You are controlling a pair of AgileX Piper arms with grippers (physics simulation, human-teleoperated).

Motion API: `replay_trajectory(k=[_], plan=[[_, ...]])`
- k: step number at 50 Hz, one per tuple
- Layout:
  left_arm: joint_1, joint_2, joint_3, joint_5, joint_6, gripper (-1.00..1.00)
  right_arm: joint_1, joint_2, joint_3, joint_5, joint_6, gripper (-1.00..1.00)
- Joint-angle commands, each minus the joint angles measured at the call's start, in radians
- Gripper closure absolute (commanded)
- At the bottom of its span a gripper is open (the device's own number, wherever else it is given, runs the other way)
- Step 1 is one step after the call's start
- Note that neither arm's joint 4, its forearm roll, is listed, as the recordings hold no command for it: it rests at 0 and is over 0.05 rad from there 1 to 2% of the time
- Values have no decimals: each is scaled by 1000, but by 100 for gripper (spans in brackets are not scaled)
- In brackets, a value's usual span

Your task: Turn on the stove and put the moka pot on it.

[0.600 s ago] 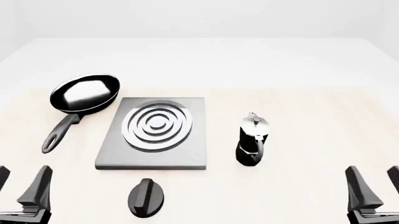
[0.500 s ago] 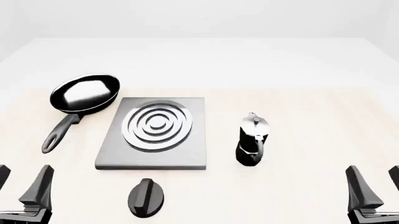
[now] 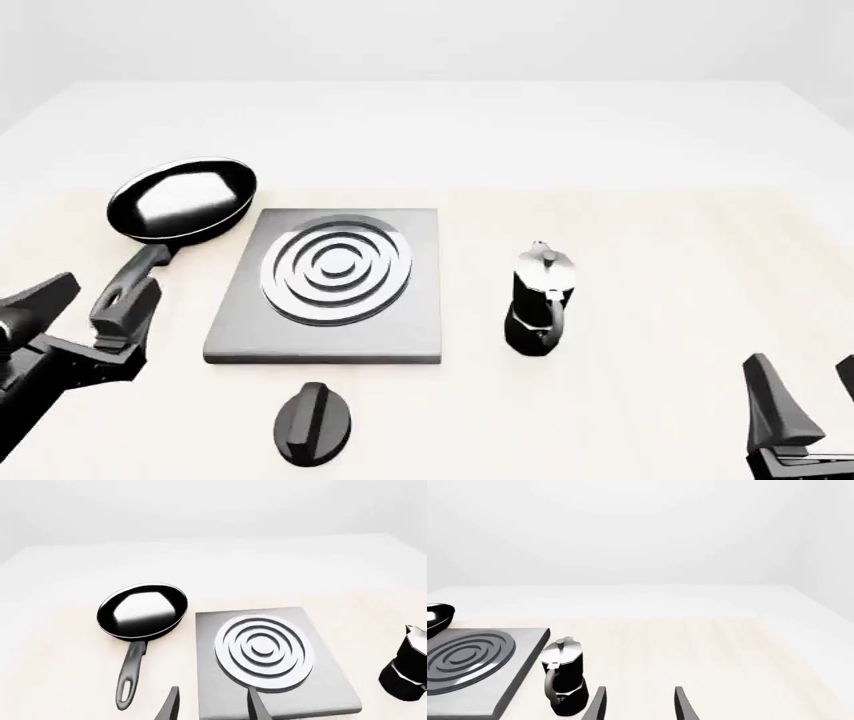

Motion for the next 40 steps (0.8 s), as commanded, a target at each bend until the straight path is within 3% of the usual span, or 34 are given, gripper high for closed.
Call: replay_trajectory(k=[1,2,6,15,22,36,40], plan=[[-94,192,-180,123,-32,-100,-2,0,0,2,1,-100],[-108,201,-192,134,-5,-100,-2,1,0,2,1,-100],[-159,267,-267,206,-43,-100,-4,2,-3,3,-1,-100],[-196,374,-367,279,-8,-100,-2,6,-1,-1,0,-100],[-229,475,-462,372,-75,-100,-1,9,2,-5,-2,-100],[-279,612,-599,491,-66,-100,0,28,5,-22,-2,-100],[-310,649,-617,516,-114,-100,-1,35,1,-27,0,-100]])
